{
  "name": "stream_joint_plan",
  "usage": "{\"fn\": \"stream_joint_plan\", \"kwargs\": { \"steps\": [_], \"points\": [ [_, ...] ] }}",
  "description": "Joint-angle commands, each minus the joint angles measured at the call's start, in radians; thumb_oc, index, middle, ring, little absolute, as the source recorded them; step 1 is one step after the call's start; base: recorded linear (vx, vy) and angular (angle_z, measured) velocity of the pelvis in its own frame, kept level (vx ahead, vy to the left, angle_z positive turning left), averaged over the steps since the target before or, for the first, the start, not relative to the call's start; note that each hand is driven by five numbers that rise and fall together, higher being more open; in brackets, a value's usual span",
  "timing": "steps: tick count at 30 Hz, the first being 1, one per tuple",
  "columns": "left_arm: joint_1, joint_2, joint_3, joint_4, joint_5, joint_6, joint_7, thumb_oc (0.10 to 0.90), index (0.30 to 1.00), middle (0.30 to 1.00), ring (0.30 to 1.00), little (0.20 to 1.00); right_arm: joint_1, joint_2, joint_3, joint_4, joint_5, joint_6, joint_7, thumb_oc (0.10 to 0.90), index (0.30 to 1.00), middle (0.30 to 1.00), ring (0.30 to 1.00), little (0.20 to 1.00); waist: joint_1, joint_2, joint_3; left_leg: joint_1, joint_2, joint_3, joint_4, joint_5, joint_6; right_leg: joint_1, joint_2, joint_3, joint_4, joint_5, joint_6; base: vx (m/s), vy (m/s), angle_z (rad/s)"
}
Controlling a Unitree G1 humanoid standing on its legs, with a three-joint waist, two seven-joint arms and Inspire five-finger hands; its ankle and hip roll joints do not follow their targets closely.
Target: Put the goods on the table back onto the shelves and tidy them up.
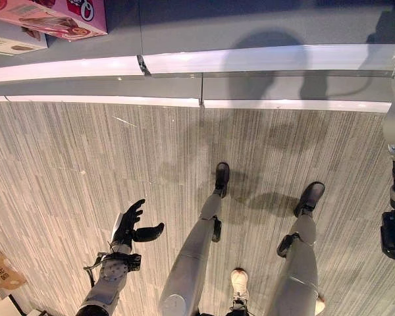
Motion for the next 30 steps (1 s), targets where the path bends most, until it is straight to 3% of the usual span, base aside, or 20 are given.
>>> {"fn": "stream_joint_plan", "kwargs": {
  "steps": [1, 8, 9, 11, 12, 14, 15, 30],
  "points": [
    [0.096, 0.074, 0.002, -0.01, -0.022, -0.01, 0.029, 0.8, 0.9, 0.9, 0.9, 0.9, -0.063, -0.107, 0.012, -0.066, -0.044, -0.023, -0.061, 0.4, 0.3, 0.3, 0.3, 0.3, -0.004, 0.05, -0.07, -0.082, -0.002, -0.051, 0.122, -0.118, -0.057, -0.042, 0.019, 0.023, 0.048, -0.024, 0.05, 0.0, 0.0, 0.0],
    [0.096, 0.076, 0.004, -0.013, -0.025, -0.011, 0.029, 0.8, 0.9, 0.9, 0.9, 0.9, -0.061, -0.095, 0.007, -0.074, -0.043, -0.025, -0.062, 0.4, 0.3, 0.3, 0.3, 0.3, -0.003, 0.047, -0.072, -0.087, -0.005, -0.053, 0.123, -0.118, -0.055, -0.049, 0.018, 0.027, 0.051, -0.025, 0.05, 0.0, 0.0, 0.0],
    [0.096, 0.076, 0.006, -0.013, -0.027, -0.011, 0.029, 0.8, 0.9, 0.9, 0.9, 0.9, -0.065, -0.09, 0.01, -0.078, -0.041, -0.028, -0.059, 0.527, 0.491, 0.491, 0.491, 0.491, -0.002, 0.047, -0.073, -0.09, -0.005, -0.053, 0.125, -0.118, -0.056, -0.051, 0.016, 0.029, 0.052, -0.024, 0.05, 0.0, 0.0, 0.0],
    [0.095, 0.074, 0.008, -0.013, -0.03, -0.011, 0.029, 0.8, 0.9, 0.9, 0.9, 0.9, -0.064, -0.083, 0.01, -0.084, -0.038, -0.032, -0.058, 0.616, 0.625, 0.625, 0.625, 0.625, -0.002, 0.049, -0.074, -0.094, -0.005, -0.053, 0.127, -0.118, -0.056, -0.058, 0.016, 0.032, 0.056, -0.024, 0.05, 0.0, 0.0, 0.0],
    [0.095, 0.074, 0.008, -0.013, -0.03, -0.011, 0.029, 0.8, 0.9, 0.9, 0.9, 0.9, -0.064, -0.083, 0.009, -0.085, -0.038, -0.032, -0.057, 0.637, 0.655, 0.655, 0.655, 0.655, -0.002, 0.049, -0.074, -0.094, -0.005, -0.053, 0.128, -0.118, -0.056, -0.059, 0.016, 0.032, 0.057, -0.024, 0.05, 0.0, 0.0, 0.0],
    [0.095, 0.074, 0.011, -0.012, -0.032, -0.01, 0.031, 0.8, 0.9, 0.9, 0.9, 0.9, -0.063, -0.08, 0.011, -0.088, -0.036, -0.036, -0.052, 0.772, 0.858, 0.858, 0.858, 0.858, -0.003, 0.049, -0.073, -0.096, -0.006, -0.05, 0.131, -0.119, -0.056, -0.061, 0.016, 0.034, 0.061, -0.025, 0.05, 0.0, 0.0, 0.0],
    [0.093, 0.073, 0.011, -0.011, -0.032, -0.009, 0.031, 0.8, 0.9, 0.9, 0.9, 0.9, -0.064, -0.078, 0.013, -0.088, -0.035, -0.037, -0.05, 0.8, 0.9, 0.9, 0.9, 0.9, -0.003, 0.049, -0.074, -0.096, -0.007, -0.051, 0.133, -0.121, -0.055, -0.062, 0.016, 0.035, 0.062, -0.025, 0.05, 0.0, 0.0, 0.0],
    [0.087, 0.072, 0.017, -0.005, -0.036, -0.003, 0.032, 0.8, 0.9, 0.9, 0.9, 0.9, -0.045, -0.052, 0.003, -0.123, -0.028, -0.054, -0.044, 0.8, 0.9, 0.9, 0.9, 0.9, -0.005, 0.046, -0.08, -0.104, -0.008, -0.053, 0.152, -0.129, -0.052, -0.066, 0.011, 0.041, 0.073, -0.027, 0.05, 0.0, 0.0, 0.0]
  ]
}}
